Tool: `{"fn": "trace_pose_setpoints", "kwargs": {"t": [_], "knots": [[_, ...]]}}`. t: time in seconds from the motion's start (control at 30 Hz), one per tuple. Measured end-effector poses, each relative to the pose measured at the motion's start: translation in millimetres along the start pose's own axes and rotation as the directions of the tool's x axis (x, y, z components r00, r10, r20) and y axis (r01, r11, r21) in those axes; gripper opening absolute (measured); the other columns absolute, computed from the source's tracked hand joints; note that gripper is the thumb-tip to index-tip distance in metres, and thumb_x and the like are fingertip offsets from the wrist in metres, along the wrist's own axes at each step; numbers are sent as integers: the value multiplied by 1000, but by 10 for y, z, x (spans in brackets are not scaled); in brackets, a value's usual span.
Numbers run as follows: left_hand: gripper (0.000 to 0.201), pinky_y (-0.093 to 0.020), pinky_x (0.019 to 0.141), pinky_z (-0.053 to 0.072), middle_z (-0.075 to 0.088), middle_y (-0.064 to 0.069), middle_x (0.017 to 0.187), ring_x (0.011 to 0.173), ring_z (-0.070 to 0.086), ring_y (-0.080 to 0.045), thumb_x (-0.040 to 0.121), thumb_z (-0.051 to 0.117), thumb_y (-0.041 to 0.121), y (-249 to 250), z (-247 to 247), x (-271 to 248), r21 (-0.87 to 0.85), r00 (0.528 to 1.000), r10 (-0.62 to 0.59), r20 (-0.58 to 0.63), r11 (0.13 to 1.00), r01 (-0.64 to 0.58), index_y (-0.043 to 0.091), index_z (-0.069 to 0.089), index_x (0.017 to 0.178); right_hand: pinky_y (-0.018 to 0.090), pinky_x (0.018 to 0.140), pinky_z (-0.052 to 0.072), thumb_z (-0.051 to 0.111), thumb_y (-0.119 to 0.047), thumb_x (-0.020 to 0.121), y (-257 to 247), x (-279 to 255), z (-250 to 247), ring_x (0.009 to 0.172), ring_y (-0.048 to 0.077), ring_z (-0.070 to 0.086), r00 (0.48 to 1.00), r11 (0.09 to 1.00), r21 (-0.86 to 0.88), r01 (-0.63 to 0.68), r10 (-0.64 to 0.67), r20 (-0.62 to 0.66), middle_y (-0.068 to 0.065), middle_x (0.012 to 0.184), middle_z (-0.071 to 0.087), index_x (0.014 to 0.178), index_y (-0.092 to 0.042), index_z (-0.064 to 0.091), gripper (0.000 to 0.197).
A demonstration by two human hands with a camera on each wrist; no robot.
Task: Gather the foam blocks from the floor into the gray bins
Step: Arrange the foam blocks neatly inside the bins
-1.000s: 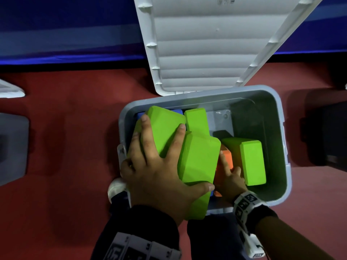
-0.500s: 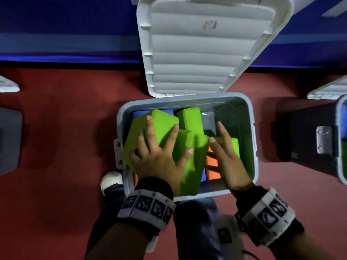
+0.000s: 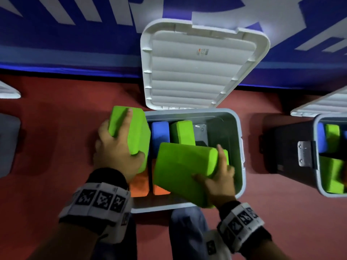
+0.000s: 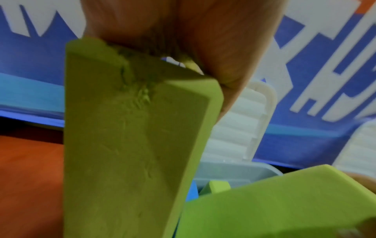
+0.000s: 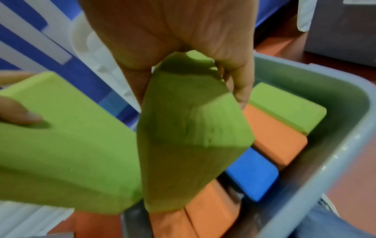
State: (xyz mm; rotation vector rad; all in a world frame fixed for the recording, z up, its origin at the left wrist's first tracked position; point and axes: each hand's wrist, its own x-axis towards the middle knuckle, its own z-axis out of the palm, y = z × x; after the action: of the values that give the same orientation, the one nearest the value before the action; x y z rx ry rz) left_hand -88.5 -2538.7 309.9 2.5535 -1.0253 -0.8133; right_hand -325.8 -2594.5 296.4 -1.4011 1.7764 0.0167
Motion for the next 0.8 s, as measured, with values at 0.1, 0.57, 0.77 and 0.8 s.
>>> {"fn": "trace_pose_setpoints", "kwargs": {"t": [0.1,0.57,0.77,0.8], "knots": [[107,-37,107,34,22,-15,140,118,44,-38,54,66,36,307,-3,-192,-211,995,48,-89,975,-66,52,8,142,35,100,35,84,-12,62,36,97,-496,111,35,45,983,994,-46,97,-103,-154,18,120,37,147,-41,18,111],[114,-38,105,34,8,-7,148,123,38,-34,65,76,21,1430,1443,-126,-359,1000,-4,10,933,8,60,-4,137,46,101,34,70,-40,54,398,956,-738,110,45,42,886,973,-131,192,-229,-402,29,120,36,142,-40,18,102],[113,-40,107,34,7,-7,149,125,36,-36,66,77,25,1543,1664,-216,-231,998,3,59,973,11,56,-1,140,53,91,40,48,-64,54,592,872,-668,105,47,42,917,949,-261,176,-254,-306,29,123,37,137,-41,19,90],[113,-43,104,38,9,-8,148,121,39,-38,63,80,25,1572,1670,-261,-187,999,24,42,982,-16,55,3,141,52,89,41,48,-64,53,581,872,-683,105,46,42,921,949,-267,167,-247,-300,28,122,37,136,-42,18,91]]}}
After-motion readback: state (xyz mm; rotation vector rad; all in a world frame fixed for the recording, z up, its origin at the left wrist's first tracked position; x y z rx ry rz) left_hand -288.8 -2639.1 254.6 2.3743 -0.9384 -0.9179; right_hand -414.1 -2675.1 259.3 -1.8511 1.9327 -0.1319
